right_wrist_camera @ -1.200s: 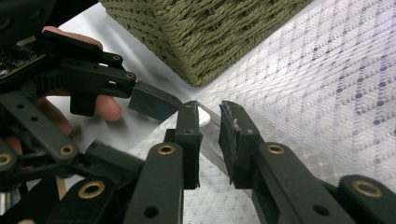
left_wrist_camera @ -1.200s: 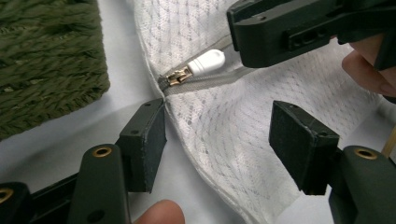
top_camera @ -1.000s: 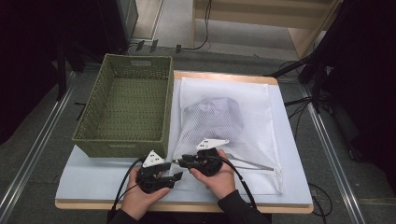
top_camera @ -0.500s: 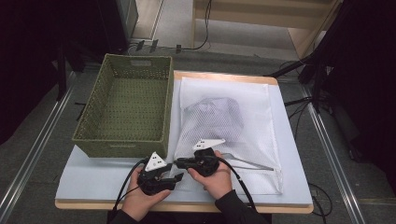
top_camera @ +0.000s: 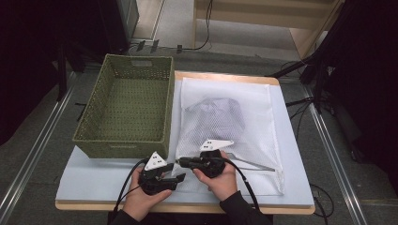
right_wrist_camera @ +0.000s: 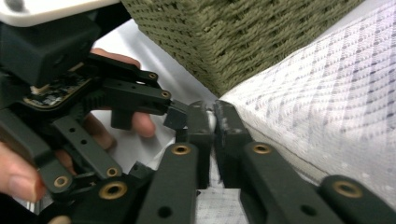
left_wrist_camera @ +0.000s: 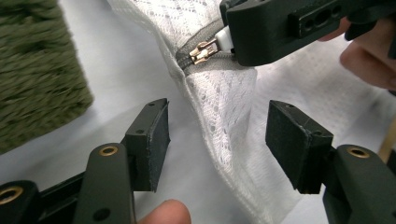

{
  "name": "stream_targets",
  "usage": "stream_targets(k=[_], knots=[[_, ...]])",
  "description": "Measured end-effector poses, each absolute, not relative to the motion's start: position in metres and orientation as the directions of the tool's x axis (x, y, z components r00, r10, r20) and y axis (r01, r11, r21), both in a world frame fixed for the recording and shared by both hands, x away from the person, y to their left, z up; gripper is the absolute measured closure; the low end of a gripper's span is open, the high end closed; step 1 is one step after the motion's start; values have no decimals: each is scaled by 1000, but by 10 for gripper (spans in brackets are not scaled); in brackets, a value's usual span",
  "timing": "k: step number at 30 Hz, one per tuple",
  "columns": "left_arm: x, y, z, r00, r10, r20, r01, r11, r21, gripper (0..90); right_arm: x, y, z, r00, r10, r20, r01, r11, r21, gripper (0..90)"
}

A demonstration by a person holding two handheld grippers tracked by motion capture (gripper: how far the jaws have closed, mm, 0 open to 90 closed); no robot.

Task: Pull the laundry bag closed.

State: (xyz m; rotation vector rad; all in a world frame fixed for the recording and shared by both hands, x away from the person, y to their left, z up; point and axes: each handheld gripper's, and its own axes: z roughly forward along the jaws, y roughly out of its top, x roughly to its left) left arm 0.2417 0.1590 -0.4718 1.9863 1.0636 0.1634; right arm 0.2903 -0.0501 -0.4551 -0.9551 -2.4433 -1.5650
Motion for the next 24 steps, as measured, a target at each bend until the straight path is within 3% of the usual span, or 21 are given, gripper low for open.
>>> stream_targets(k=[3,9,14,20,24], knots=[[243,157,-471,642,725,-250,604,-277,748,466,290,-52,-456,-803,456,385,541,285,791,880],[243,160,-469,663,711,-232,569,-277,774,704,290,-54,-457,-802,455,387,542,284,791,879],[239,164,-465,665,719,-203,539,-274,796,782,292,-56,-457,-796,460,394,551,281,786,878],[238,164,-465,664,722,-193,529,-272,804,794,292,-54,-458,-789,454,414,568,282,773,880],[239,169,-463,648,725,-233,548,-230,804,898,290,-55,-455,-796,469,383,547,284,788,882]])
